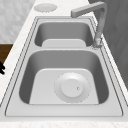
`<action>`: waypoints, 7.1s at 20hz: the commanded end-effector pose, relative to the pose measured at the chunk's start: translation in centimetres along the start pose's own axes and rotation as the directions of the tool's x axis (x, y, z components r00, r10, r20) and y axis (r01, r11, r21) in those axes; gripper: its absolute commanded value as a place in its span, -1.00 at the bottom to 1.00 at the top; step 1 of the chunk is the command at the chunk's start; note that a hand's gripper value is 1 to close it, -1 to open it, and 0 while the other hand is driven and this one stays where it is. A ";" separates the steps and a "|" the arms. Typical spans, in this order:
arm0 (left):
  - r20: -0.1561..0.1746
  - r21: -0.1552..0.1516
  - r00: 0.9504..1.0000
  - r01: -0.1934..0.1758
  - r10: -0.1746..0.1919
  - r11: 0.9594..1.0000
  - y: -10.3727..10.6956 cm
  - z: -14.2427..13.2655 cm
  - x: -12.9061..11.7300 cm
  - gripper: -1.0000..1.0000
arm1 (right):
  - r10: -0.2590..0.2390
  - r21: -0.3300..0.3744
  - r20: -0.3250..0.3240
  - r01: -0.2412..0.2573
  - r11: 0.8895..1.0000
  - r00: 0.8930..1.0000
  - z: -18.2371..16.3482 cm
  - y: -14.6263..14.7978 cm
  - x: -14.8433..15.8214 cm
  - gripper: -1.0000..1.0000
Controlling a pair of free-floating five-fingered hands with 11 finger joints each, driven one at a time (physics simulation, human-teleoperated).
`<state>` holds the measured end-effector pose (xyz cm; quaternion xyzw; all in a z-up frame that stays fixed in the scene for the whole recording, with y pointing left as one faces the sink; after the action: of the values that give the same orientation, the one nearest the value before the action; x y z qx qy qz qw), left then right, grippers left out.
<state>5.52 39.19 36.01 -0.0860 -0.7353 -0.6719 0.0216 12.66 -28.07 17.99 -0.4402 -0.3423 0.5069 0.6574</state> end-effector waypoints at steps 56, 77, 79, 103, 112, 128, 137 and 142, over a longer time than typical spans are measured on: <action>-0.057 -0.084 0.997 -0.050 0.046 0.995 18.9 13.5 7.7 -1.00 | 0.000 0.000 0.000 0.000 1.000 1.000 0.0 0.0 0.0 0.00; -0.071 -0.112 0.997 -0.001 -0.007 0.994 28.0 4.6 14.4 -1.00 | 0.000 0.000 0.000 0.000 1.000 1.000 0.0 0.0 0.0 0.00; -0.074 -0.122 0.996 0.043 -0.052 0.992 28.0 3.8 14.8 -1.00 | 0.000 0.000 0.000 0.000 1.000 1.000 0.0 0.0 0.0 0.00; -0.283 -0.142 0.957 0.025 -0.065 0.990 26.8 -5.8 10.6 -1.00 | 0.000 0.000 0.000 0.000 1.000 1.000 0.0 0.0 0.0 0.00; -0.375 -0.140 0.924 0.026 -0.077 0.990 26.7 -9.4 9.2 -1.00 | 0.000 0.000 0.000 0.000 1.000 1.000 0.0 0.0 0.0 0.00; -0.513 -0.150 0.853 0.017 -0.093 0.988 26.6 -15.5 6.1 -1.00 | 0.000 0.000 0.000 0.000 1.000 1.000 0.0 0.0 0.0 0.00; -0.581 -0.156 0.807 0.018 -0.107 0.988 26.6 -18.9 4.0 -1.00 | 0.000 0.000 0.000 0.000 1.000 1.000 0.0 0.0 0.0 0.00; -0.620 -0.165 0.775 0.020 -0.119 0.986 26.5 -20.6 2.5 -1.00 | 0.000 0.000 0.000 0.000 1.000 1.000 0.0 0.0 0.0 0.00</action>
<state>5.58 23.71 63.85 0.1736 -0.6382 -0.7119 0.2363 12.66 -28.07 17.99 -0.4402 -0.3423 0.5069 0.6574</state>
